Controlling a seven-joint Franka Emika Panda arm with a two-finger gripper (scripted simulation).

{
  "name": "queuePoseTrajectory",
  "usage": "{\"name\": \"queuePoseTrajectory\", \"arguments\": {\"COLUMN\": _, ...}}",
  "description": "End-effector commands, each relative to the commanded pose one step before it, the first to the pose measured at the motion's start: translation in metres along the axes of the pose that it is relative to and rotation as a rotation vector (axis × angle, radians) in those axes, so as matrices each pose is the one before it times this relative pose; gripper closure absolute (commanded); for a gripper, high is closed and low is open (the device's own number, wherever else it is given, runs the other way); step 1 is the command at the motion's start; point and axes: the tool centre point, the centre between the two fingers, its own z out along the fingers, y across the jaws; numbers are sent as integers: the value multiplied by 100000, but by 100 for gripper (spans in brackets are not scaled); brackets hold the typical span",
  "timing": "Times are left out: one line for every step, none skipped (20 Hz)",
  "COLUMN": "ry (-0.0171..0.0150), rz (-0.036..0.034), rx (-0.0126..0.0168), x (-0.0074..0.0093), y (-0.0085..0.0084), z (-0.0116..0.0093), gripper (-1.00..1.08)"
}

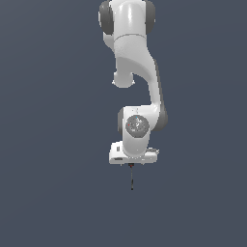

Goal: Pick up the object and move it to a goal position.

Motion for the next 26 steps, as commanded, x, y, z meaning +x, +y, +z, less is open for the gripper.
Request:
{"name": "queuePoseTrajectory", "arguments": {"ry": -48, "rz": 10, "rx": 6, "x": -70, "y": 5, "z": 1330, "gripper": -92}}
{"name": "queuePoseTrajectory", "arguments": {"ry": 0, "rz": 0, "rx": 0, "x": -1, "y": -2, "z": 381, "gripper": -92}}
{"name": "queuePoseTrajectory", "arguments": {"ry": 0, "rz": 0, "rx": 0, "x": 7, "y": -2, "z": 296, "gripper": -92}}
{"name": "queuePoseTrajectory", "arguments": {"ry": 0, "rz": 0, "rx": 0, "x": 17, "y": -2, "z": 210, "gripper": -92}}
{"name": "queuePoseTrajectory", "arguments": {"ry": 0, "rz": 0, "rx": 0, "x": 28, "y": -2, "z": 125, "gripper": -92}}
{"name": "queuePoseTrajectory", "arguments": {"ry": 0, "rz": 0, "rx": 0, "x": 39, "y": -2, "z": 40, "gripper": -92}}
{"name": "queuePoseTrajectory", "arguments": {"ry": 0, "rz": 0, "rx": 0, "x": 42, "y": -1, "z": -31, "gripper": -92}}
{"name": "queuePoseTrajectory", "arguments": {"ry": 0, "rz": 0, "rx": 0, "x": 16, "y": 0, "z": -24, "gripper": -92}}
{"name": "queuePoseTrajectory", "arguments": {"ry": 0, "rz": 0, "rx": 0, "x": 0, "y": 0, "z": 0, "gripper": 108}}
{"name": "queuePoseTrajectory", "arguments": {"ry": 0, "rz": 0, "rx": 0, "x": 0, "y": 0, "z": 0, "gripper": 108}}
{"name": "queuePoseTrajectory", "arguments": {"ry": 0, "rz": 0, "rx": 0, "x": 0, "y": 0, "z": 0, "gripper": 108}}
{"name": "queuePoseTrajectory", "arguments": {"ry": 0, "rz": 0, "rx": 0, "x": 0, "y": 0, "z": 0, "gripper": 108}}
{"name": "queuePoseTrajectory", "arguments": {"ry": 0, "rz": 0, "rx": 0, "x": 0, "y": 0, "z": 0, "gripper": 108}}
{"name": "queuePoseTrajectory", "arguments": {"ry": 0, "rz": 0, "rx": 0, "x": 0, "y": 0, "z": 0, "gripper": 108}}
{"name": "queuePoseTrajectory", "arguments": {"ry": 0, "rz": 0, "rx": 0, "x": 0, "y": 0, "z": 0, "gripper": 108}}
{"name": "queuePoseTrajectory", "arguments": {"ry": 0, "rz": 0, "rx": 0, "x": 0, "y": 0, "z": 0, "gripper": 108}}
{"name": "queuePoseTrajectory", "arguments": {"ry": 0, "rz": 0, "rx": 0, "x": 0, "y": 0, "z": 0, "gripper": 108}}
{"name": "queuePoseTrajectory", "arguments": {"ry": 0, "rz": 0, "rx": 0, "x": 0, "y": 0, "z": 0, "gripper": 108}}
{"name": "queuePoseTrajectory", "arguments": {"ry": -82, "rz": 20, "rx": 2, "x": -28, "y": 11, "z": 25, "gripper": 108}}
{"name": "queuePoseTrajectory", "arguments": {"ry": 0, "rz": 0, "rx": 0, "x": -3, "y": 4, "z": -26, "gripper": 108}}
{"name": "queuePoseTrajectory", "arguments": {"ry": 0, "rz": 0, "rx": 0, "x": -10, "y": 12, "z": -78, "gripper": 108}}
{"name": "queuePoseTrajectory", "arguments": {"ry": 0, "rz": 0, "rx": 0, "x": -17, "y": 21, "z": -131, "gripper": 108}}
{"name": "queuePoseTrajectory", "arguments": {"ry": 0, "rz": 0, "rx": 0, "x": -24, "y": 29, "z": -184, "gripper": 108}}
{"name": "queuePoseTrajectory", "arguments": {"ry": 0, "rz": 0, "rx": 0, "x": -31, "y": 38, "z": -238, "gripper": 108}}
{"name": "queuePoseTrajectory", "arguments": {"ry": 0, "rz": 0, "rx": 0, "x": -38, "y": 46, "z": -292, "gripper": 108}}
{"name": "queuePoseTrajectory", "arguments": {"ry": 0, "rz": 0, "rx": 0, "x": -45, "y": 55, "z": -347, "gripper": 108}}
